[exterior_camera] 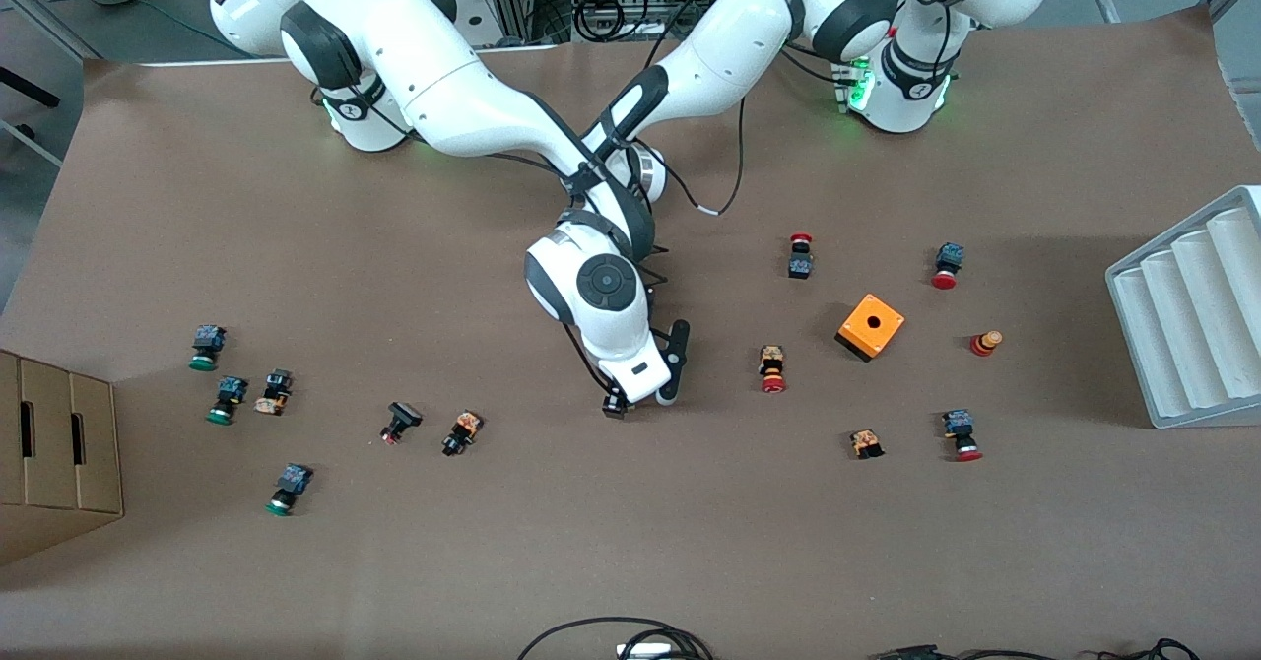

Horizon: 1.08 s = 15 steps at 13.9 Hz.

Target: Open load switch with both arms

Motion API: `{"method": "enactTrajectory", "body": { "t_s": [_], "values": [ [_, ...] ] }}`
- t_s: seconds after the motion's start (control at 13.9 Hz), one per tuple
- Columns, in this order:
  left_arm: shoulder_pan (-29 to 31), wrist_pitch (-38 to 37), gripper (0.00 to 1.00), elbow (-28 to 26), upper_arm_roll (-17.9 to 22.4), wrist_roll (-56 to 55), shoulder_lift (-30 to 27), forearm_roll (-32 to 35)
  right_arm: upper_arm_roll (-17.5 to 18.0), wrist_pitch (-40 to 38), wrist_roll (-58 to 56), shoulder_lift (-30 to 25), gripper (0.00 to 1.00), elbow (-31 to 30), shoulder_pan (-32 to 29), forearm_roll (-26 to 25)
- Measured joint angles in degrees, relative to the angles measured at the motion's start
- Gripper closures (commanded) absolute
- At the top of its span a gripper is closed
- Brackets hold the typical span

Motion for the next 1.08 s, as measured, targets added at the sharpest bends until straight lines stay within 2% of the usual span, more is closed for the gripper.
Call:
{"method": "enactTrajectory", "body": {
  "t_s": [1.08],
  "values": [
    [0.0, 0.0, 0.42, 0.0, 0.0, 0.0, 0.0, 0.0, 0.1, -0.35, -0.44, -2.08, 0.32, -2.16, 0.0, 0.0]
  ]
}}
